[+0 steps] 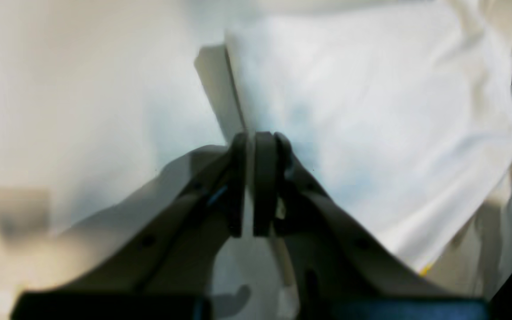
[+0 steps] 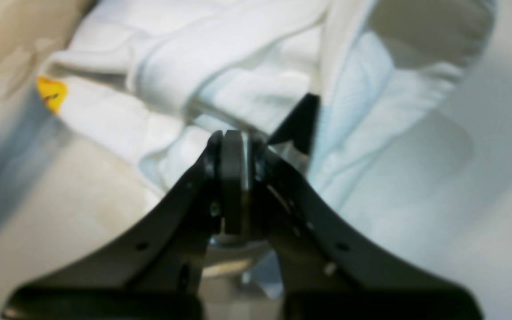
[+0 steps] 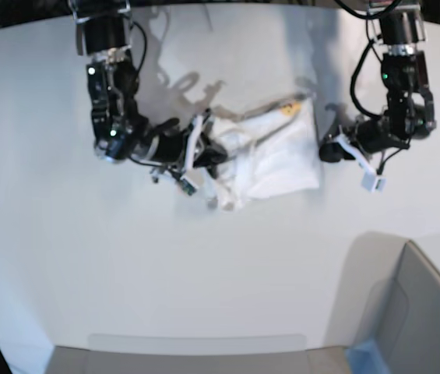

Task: Layout the t-shirt on the table in an organized manner, then fold the t-shirt properly

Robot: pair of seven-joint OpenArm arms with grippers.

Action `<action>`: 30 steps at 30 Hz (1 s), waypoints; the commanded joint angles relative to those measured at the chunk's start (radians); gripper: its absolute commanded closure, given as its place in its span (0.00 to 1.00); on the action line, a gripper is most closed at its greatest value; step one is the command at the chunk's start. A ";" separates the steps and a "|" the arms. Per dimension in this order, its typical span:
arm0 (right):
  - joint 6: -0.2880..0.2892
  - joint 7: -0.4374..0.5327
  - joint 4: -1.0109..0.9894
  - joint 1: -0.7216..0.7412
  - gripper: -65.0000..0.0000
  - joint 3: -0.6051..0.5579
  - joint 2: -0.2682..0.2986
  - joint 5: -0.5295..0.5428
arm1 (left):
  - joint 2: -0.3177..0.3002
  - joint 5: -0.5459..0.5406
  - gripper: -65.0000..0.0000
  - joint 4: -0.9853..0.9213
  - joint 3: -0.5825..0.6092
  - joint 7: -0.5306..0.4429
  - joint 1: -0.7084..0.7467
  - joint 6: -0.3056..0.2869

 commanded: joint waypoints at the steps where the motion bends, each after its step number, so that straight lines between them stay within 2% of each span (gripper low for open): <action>1: 0.014 0.022 -0.018 0.045 0.97 0.001 -0.003 0.020 | -0.011 -0.018 0.95 0.023 -0.005 -0.009 0.014 -0.005; 5: 0.014 0.025 -0.121 0.133 0.97 0.003 0.006 0.019 | -0.013 -0.018 0.95 0.078 -0.003 -0.010 0.093 -0.007; 10: 0.014 0.115 -0.195 0.202 0.97 -0.005 0.006 0.019 | -0.005 -0.021 0.95 0.180 -0.008 -0.010 0.199 -0.007; 12: 0.014 0.117 -0.196 0.222 0.97 -0.006 0.003 0.020 | -0.005 -0.021 0.95 0.232 -0.009 -0.010 0.241 -0.007; 15: 0.014 0.117 -0.141 0.229 0.97 -0.006 0.002 0.025 | -0.007 -0.021 0.95 0.293 -0.034 -0.012 0.258 -0.005; 19: 0.014 0.117 0.063 0.159 0.97 -0.006 -0.001 0.030 | 0.007 -0.021 0.95 0.350 -0.181 -0.012 0.253 -0.005; 22: 0.014 0.082 0.203 0.085 0.97 0.001 -0.001 0.080 | 0.009 -0.017 0.95 0.341 -0.219 -0.004 0.155 -0.005; 26: 0.014 -0.011 0.322 -0.025 0.97 0.060 0.002 0.117 | 0.004 -0.015 0.95 0.253 -0.160 -0.003 0.007 0.001; 30: 0.014 -0.014 0.413 -0.146 1.00 0.129 -0.004 0.120 | 0.004 -0.015 0.95 0.134 -0.081 -0.010 -0.109 0.002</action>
